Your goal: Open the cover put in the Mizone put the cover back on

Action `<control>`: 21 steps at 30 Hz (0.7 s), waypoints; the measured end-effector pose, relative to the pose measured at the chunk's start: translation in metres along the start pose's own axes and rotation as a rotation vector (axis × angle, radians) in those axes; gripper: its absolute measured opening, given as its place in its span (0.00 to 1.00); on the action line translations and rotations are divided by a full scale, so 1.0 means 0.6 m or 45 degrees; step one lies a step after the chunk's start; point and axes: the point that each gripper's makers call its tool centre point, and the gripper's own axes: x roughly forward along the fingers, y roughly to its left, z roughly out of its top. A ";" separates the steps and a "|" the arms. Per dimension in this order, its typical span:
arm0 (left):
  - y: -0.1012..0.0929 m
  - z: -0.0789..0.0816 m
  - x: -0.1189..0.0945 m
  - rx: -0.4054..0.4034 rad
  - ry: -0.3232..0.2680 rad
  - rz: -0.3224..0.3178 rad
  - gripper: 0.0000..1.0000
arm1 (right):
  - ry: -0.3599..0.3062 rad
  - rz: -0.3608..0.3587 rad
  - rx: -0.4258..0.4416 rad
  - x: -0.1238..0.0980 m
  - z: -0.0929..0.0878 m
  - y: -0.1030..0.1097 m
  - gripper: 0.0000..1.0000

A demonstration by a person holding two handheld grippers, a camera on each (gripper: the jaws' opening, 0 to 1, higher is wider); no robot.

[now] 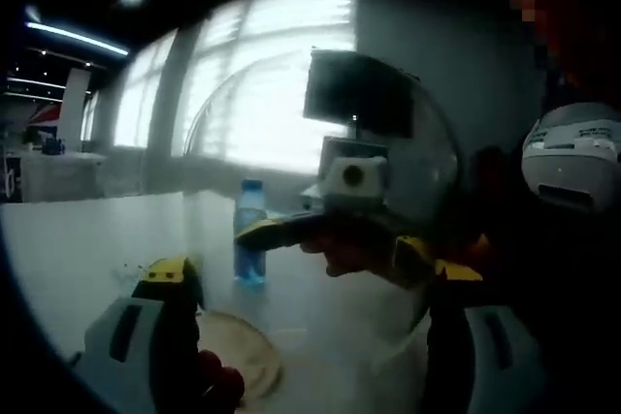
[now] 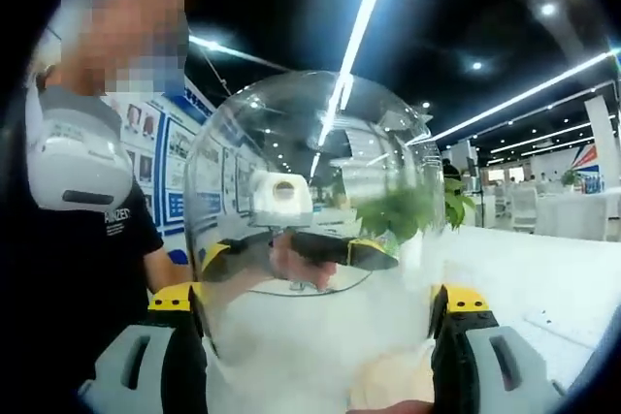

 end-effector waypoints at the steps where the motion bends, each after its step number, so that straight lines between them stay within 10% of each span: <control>1: -0.004 -0.002 -0.002 0.000 0.007 0.002 0.84 | 0.001 0.002 0.001 0.000 -0.002 0.004 0.90; 21: -0.068 -0.042 -0.025 -0.038 0.003 0.050 0.84 | -0.008 0.047 0.046 -0.009 -0.038 0.073 0.90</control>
